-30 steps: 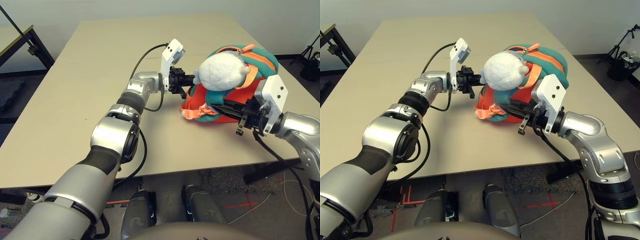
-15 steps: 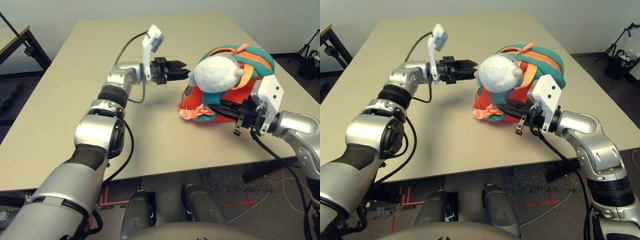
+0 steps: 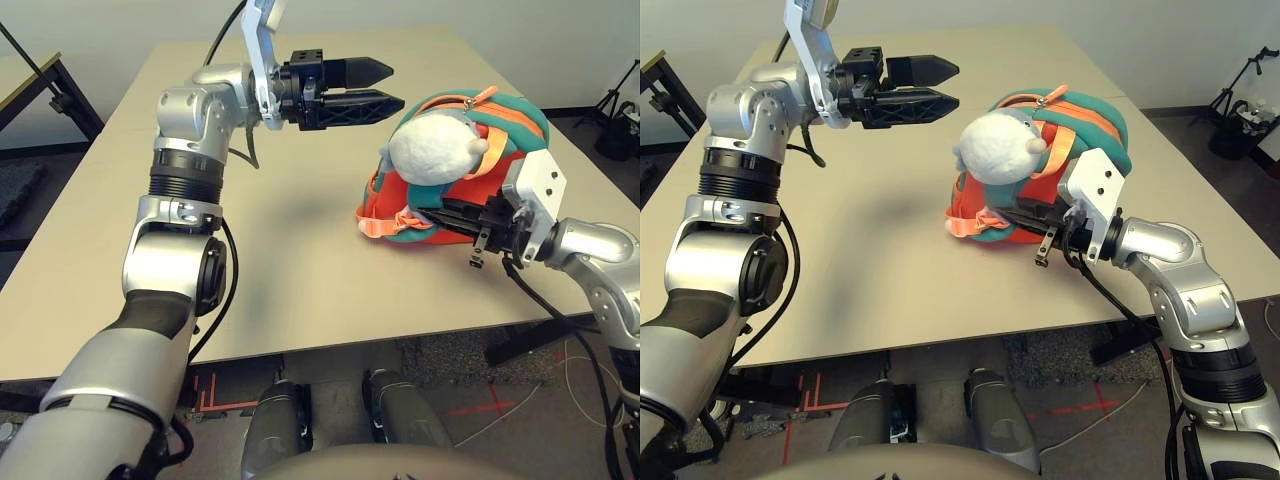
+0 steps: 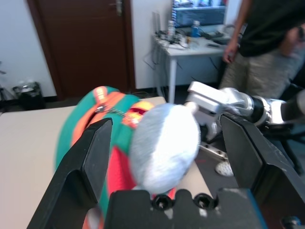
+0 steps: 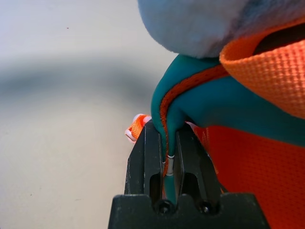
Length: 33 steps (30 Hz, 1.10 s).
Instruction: Put the pencil case into the backpack and zip it.
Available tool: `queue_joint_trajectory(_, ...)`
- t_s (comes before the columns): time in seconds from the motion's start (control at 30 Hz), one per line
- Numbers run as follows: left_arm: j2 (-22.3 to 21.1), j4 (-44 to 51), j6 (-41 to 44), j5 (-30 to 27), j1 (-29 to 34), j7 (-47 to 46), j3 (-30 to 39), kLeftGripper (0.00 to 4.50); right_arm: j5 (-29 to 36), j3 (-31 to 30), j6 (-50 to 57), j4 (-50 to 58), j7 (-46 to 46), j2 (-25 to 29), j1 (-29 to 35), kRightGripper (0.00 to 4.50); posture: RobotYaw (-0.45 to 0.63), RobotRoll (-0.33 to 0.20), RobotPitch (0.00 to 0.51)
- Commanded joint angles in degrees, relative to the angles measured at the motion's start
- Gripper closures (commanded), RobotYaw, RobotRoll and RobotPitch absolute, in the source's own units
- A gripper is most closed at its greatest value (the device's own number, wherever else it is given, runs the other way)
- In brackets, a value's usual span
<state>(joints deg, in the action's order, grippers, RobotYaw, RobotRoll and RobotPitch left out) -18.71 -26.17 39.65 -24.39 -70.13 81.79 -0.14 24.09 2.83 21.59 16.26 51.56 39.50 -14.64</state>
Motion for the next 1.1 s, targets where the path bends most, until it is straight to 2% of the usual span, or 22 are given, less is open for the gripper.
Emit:
queue_joint_trajectory(0.03, 0.3, 2.0, -1.1, 0.2, 0.9, 0.4, -3.3, 0.00, -0.1, -1.7, -0.3, 0.0, 1.2, -0.3, 0.0, 4.47, -0.27, 0.000, 0.030)
queue_joint_trajectory(0.2, 2.0, -1.2, -8.2, 4.2, 1.2, -0.7, -8.1, 0.00, 0.0, -1.6, -0.2, 0.4, 1.0, -0.4, 0.1, 4.47, -0.27, 0.000, 0.032)
queue_joint_trajectory(0.5, 6.9, -12.2, -16.3, 7.0, -1.7, -1.8, -9.0, 0.00, 0.2, -1.3, 0.3, 1.5, 0.5, -0.5, 0.5, 4.47, -0.29, 0.000, 0.040)
queue_joint_trajectory(0.63, 8.0, -14.7, -17.2, 7.2, -2.5, -1.3, -8.4, 0.90, 0.2, -1.0, 0.5, 1.8, 0.2, -0.3, 0.8, 4.47, -0.29, 0.000, 0.041)
queue_joint_trajectory(0.83, 7.0, -15.8, -17.6, 7.5, -2.9, 0.4, -8.3, 3.30, 0.3, -0.7, 0.5, 1.9, -0.1, -0.3, 1.0, 4.47, -0.29, 0.000, 0.039)
queue_joint_trajectory(0.93, 5.6, -15.4, -16.7, 6.9, -3.0, 1.7, -7.8, 4.25, 0.4, -0.6, 0.6, 1.8, -0.2, -0.3, 1.0, 4.47, -0.29, 0.000, 0.037)
queue_joint_trajectory(1.0, 4.9, -15.2, -16.2, 6.6, -3.0, 2.2, -7.5, 4.47, 1.0, -0.2, 0.9, 1.8, -0.4, -0.7, 0.8, 4.47, -0.29, 0.000, 0.037)
queue_joint_trajectory(1.1, 3.5, -14.9, -15.3, 6.1, -3.0, 2.7, -6.7, 4.48, 1.9, 0.2, 1.5, 1.9, -0.6, -1.0, 0.4, 4.47, -0.28, 0.000, 0.035)
